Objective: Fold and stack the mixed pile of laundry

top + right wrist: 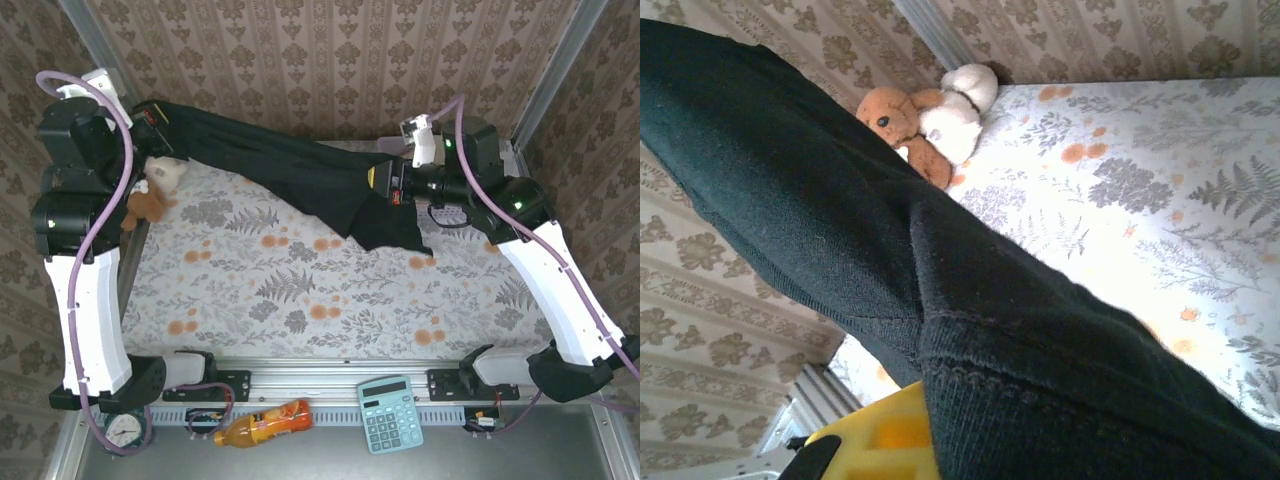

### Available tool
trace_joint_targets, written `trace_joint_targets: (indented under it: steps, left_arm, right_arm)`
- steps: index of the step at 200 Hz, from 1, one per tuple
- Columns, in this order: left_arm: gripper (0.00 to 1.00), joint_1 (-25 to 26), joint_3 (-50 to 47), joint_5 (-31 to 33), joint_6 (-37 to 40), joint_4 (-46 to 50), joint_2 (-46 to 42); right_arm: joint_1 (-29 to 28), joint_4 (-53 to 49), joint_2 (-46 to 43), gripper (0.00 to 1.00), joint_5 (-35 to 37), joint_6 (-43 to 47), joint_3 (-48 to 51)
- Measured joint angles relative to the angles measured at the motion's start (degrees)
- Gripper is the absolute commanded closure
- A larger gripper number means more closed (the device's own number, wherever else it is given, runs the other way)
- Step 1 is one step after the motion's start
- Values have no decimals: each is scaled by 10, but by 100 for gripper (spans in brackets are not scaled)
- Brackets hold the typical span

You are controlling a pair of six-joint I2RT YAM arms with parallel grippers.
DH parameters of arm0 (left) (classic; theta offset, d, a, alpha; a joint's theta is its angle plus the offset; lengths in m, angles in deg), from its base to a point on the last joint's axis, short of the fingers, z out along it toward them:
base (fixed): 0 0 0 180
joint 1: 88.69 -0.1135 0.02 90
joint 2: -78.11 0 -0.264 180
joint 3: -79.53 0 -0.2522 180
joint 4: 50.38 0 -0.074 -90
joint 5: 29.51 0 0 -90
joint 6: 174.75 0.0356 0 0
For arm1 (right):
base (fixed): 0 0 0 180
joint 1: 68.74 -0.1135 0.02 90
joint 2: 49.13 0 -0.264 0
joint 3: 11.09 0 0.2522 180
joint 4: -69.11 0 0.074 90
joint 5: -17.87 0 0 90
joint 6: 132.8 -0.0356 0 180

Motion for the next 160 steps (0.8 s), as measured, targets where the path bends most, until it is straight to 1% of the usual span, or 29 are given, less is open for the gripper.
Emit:
trace_joint_targets:
  steps: [10, 22, 30, 34, 40, 42, 43, 44, 46, 47, 48, 50, 51, 53, 54, 61, 62, 63, 68, 71, 75, 77, 87, 95, 112, 132, 160]
  left_arm:
    - [100, 0, -24, -3, -3, -3, -5]
    - [100, -1, -74, -4, -11, -15, -13]
    - [100, -3, -116, -4, -19, -22, -15]
    - [100, -5, -135, -5, -23, -27, -15]
    - [100, -9, -162, -5, -28, -31, -11]
    - [100, -10, -173, -6, -30, -34, -9]
    - [100, -11, -176, -6, -31, -35, -8]
    - [99, -12, -180, -6, -31, -35, -6]
    - [95, -14, -189, -7, -34, -39, -1]
    - [94, -15, -192, -7, -35, -40, 0]
    - [92, -16, -198, -7, -36, -42, 3]
    - [87, -18, -207, -8, -38, -44, 7]
    - [83, -19, -210, -7, -38, -45, 10]
    - [78, -21, -219, -7, -41, -49, 17]
    - [75, -22, -222, -7, -41, -51, 19]
    - [56, -30, -247, -5, -45, -63, 43]
    - [52, -31, -249, -5, -46, -65, 46]
    - [50, -33, -254, -4, -47, -68, 51]
    - [29, -40, -267, -3, -51, -77, 73]
    - [18, -43, -273, -2, -54, -82, 85]
    - [4, -49, -279, -2, -57, -87, 106]
    - [1, -51, -281, -1, -59, -90, 116]
    - [0, -60, -285, 6, -66, -97, 168]
    - [0, -65, -285, 12, -70, -100, 201]
    - [0, -68, -289, 20, -72, -102, 234]
    - [0, -68, -316, 21, -69, -112, 209]
    - [0, -66, -405, 12, -68, -129, 113]
  right_arm:
    - [4, 2, 1, 100, -5, -9, 13]
    - [16, 12, 13, 100, -12, -17, 33]
    - [31, 23, 32, 98, -16, -25, 45]
    - [38, 29, 46, 92, -18, -28, 49]
    - [50, 41, 69, 72, -18, -33, 52]
    - [54, 46, 79, 66, -18, -34, 52]
    - [55, 48, 82, 66, -18, -35, 52]
    - [58, 53, 89, 59, -18, -37, 52]
    - [61, 57, 98, 52, -18, -40, 52]
    - [63, 61, 108, 52, -18, -41, 51]
    - [64, 64, 111, 46, -18, -41, 51]
    - [68, 70, 122, 39, -17, -42, 50]
    - [69, 73, 127, 39, -17, -43, 50]
    - [71, 79, 143, 32, -16, -43, 49]
    - [73, 81, 147, 32, -15, -43, 48]
    - [81, 98, 195, 21, -13, -46, 39]
    - [82, 101, 204, 20, -12, -47, 36]
    - [83, 102, 209, 20, -12, -47, 35]
    - [87, 113, 246, 17, -9, -48, 25]
    - [89, 119, 271, 14, -5, -50, 18]
    - [91, 124, 297, 13, -4, -51, 9]
    - [93, 126, 311, 13, -2, -52, 4]
    - [97, 133, 375, 12, 3, -54, -17]
    - [98, 133, 408, 12, 9, -54, -22]
    - [97, 115, 425, 12, 24, -44, -10]
    - [95, 111, 365, 13, 44, -27, 60]
    - [92, 103, 205, 14, 66, -19, 236]
